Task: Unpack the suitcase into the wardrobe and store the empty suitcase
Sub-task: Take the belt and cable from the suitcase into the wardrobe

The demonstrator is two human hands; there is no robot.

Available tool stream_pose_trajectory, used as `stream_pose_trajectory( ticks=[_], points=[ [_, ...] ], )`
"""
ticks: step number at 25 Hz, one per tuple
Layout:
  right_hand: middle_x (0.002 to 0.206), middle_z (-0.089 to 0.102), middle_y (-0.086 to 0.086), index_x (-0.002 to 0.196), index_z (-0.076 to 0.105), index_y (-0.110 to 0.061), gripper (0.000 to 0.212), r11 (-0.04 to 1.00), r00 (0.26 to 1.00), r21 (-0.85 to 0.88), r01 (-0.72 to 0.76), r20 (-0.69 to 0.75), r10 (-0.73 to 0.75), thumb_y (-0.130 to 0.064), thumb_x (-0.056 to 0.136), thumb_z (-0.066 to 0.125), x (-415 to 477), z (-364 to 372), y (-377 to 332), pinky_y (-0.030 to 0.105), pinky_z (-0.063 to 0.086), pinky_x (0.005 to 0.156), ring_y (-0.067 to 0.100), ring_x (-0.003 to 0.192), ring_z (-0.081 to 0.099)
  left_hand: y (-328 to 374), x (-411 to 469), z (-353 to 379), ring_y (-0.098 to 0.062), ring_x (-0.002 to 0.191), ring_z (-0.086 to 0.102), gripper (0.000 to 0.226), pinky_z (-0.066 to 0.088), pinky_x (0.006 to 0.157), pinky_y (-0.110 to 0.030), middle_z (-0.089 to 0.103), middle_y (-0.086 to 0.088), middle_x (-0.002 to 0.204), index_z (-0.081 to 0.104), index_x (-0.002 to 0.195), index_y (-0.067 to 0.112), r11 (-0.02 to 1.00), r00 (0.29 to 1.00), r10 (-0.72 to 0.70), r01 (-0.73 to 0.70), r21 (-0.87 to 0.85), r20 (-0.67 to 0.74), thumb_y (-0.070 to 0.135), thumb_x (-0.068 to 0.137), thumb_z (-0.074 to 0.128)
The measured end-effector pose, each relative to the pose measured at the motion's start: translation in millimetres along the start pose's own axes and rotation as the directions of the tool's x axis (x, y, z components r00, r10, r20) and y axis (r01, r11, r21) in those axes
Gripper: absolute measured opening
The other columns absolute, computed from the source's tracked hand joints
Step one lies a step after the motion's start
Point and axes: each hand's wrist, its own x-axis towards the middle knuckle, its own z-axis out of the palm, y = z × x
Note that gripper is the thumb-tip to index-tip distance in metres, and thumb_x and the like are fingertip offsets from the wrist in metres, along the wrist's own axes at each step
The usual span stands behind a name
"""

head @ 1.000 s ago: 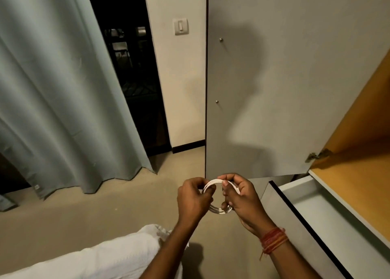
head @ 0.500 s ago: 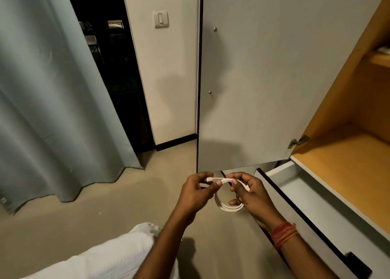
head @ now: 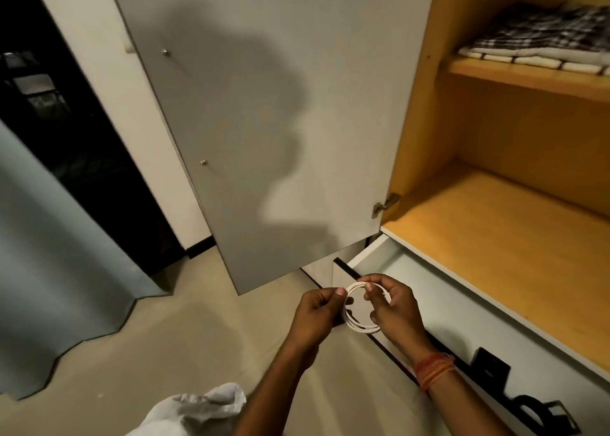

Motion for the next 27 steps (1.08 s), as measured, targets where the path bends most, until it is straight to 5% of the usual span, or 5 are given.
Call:
stream_pose_trajectory(
  ticks=[9,14,18,21,27],
  points=[
    [0.092,0.067,-0.010,0.100,0.072,-0.014,0.018,0.906,0.937,-0.255,0.338,-0.006,-0.350,-0.007,0.092,0.057,20,-45,22,0.015,0.055,0.060,0.010,0.079,0.066,15,32,27,-0.027,0.085,0.065,0.024,0.049,0.093,-0.041,0.070,-0.013,0.088,0.060,0.072,0.009,0.907,0.935,-0.320,0.348,-0.236,0.151,0.014,0.092,0.048],
    [0.094,0.071,0.000,0.097,0.072,-0.012,0.017,0.978,0.977,-0.117,0.175,-0.101,-0.187,-0.005,0.091,0.057,21,-43,30,0.017,0.055,0.058,0.017,0.077,0.068,-10,28,53,-0.017,0.071,0.060,0.011,0.050,0.074,-0.029,0.065,-0.011,0.073,0.074,0.081,0.000,0.994,0.991,-0.098,0.102,-0.045,0.088,0.004,0.086,0.065],
    [0.094,0.073,0.009,0.096,0.070,-0.010,0.018,0.946,0.997,0.316,-0.079,0.001,0.083,-0.003,0.093,0.054,21,-53,29,0.030,0.058,0.069,0.023,0.088,0.070,-18,35,68,-0.020,0.053,0.059,0.020,0.050,0.058,-0.031,0.062,-0.007,0.058,0.064,0.070,0.003,0.995,0.991,-0.046,0.035,-0.089,-0.127,0.002,0.065,0.084],
    [0.104,0.069,0.016,0.104,0.066,-0.006,0.017,0.896,0.983,0.410,-0.170,0.134,0.125,-0.004,0.095,0.052,20,-61,31,0.042,0.057,0.078,0.017,0.082,0.068,-21,46,77,-0.019,0.055,0.060,0.034,0.051,0.055,-0.034,0.063,0.005,0.067,0.052,0.073,0.024,0.965,0.965,0.094,-0.028,0.261,-0.245,0.009,0.067,0.081],
    [0.102,0.068,0.002,0.097,0.071,-0.016,0.013,0.973,0.987,0.171,-0.157,0.035,0.154,-0.010,0.091,0.061,38,-90,52,0.039,0.060,0.071,0.025,0.084,0.069,-28,70,85,-0.011,0.057,0.056,0.005,0.048,0.057,-0.024,0.064,0.000,0.072,0.069,0.086,0.013,0.938,0.985,-0.081,0.023,0.346,0.152,0.015,0.089,0.065]
  ],
)
